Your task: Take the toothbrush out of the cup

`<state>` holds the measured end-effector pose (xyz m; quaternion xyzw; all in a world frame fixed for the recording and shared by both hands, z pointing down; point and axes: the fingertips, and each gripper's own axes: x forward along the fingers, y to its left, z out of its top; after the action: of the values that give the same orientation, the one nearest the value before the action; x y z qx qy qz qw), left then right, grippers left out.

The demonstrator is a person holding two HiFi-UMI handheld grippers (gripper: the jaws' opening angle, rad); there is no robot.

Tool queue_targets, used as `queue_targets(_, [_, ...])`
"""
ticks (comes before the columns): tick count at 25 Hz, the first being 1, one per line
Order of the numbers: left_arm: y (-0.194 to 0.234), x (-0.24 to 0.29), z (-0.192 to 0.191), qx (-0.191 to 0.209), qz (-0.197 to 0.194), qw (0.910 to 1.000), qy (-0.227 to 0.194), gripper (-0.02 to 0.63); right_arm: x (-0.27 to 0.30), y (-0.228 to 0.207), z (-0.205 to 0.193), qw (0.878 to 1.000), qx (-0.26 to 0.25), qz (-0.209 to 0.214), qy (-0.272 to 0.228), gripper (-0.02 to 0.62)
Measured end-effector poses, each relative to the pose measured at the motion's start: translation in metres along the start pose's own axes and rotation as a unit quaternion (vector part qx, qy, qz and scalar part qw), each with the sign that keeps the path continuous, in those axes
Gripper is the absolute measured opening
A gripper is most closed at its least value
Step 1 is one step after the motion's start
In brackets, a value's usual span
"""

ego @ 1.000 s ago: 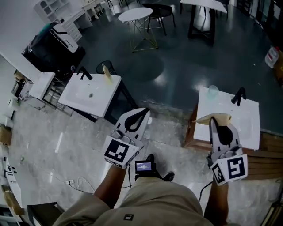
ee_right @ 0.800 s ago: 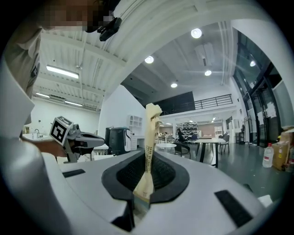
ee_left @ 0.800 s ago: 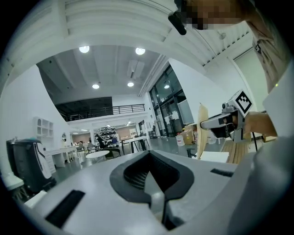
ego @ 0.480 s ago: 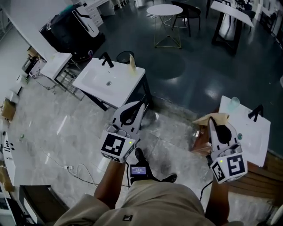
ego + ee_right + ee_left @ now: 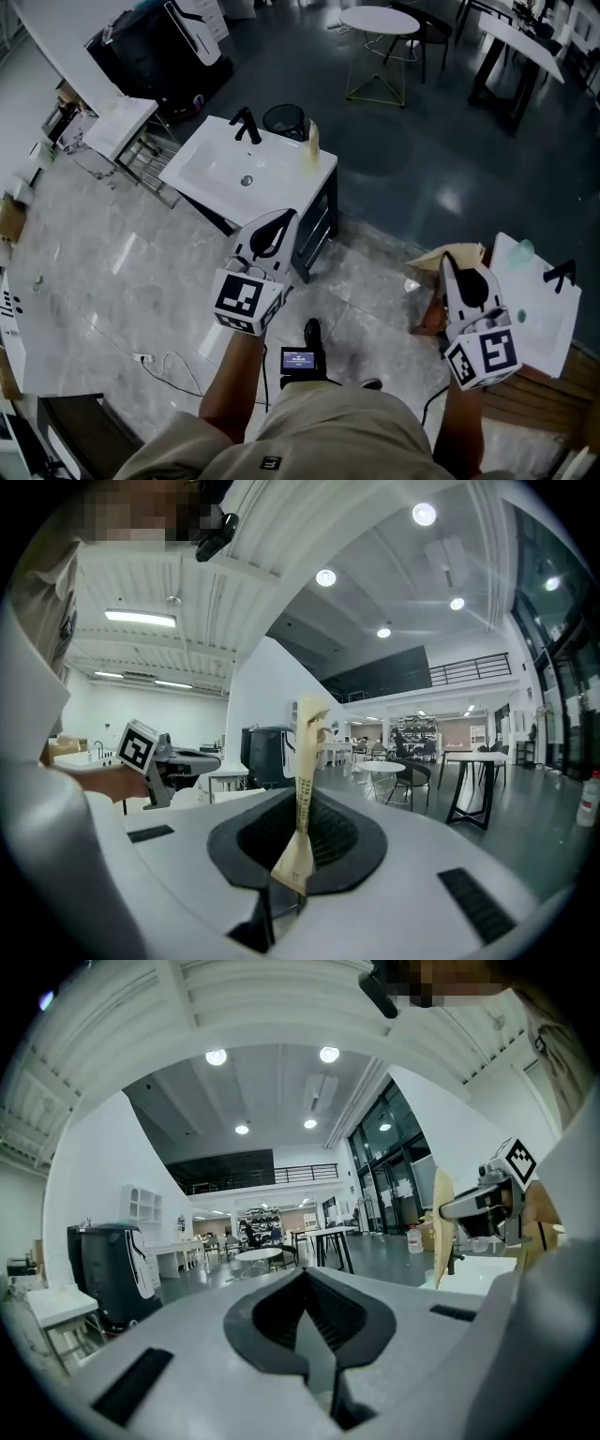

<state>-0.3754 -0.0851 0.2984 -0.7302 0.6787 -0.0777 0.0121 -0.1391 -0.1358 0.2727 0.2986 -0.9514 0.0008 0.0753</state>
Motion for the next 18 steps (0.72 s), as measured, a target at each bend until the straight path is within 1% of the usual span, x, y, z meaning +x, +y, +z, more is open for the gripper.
queue_targets(4, [0.051,0.048,-0.024,-0.008,-0.008,0.9999,0.011,0.006,0.063,0.003,-0.007,1.0,0.009,-0.005,0.015,0.026])
queue_targets(9, [0.105,0.114,-0.064,-0.021,-0.014,0.9992,0.032,0.006,0.132,0.001,-0.023,0.999,0.018,-0.009,0.041,0.026])
queue_targets(14, [0.141,0.179,-0.112,-0.039,-0.024,0.9974,0.056,0.006,0.181,-0.011,-0.048,0.997,0.027,-0.021,0.067,0.026])
queue_targets(18, [0.155,0.223,-0.154,-0.043,-0.03,0.9953,0.082,0.008,0.202,-0.022,-0.071,0.995,0.037,-0.034,0.091,0.026])
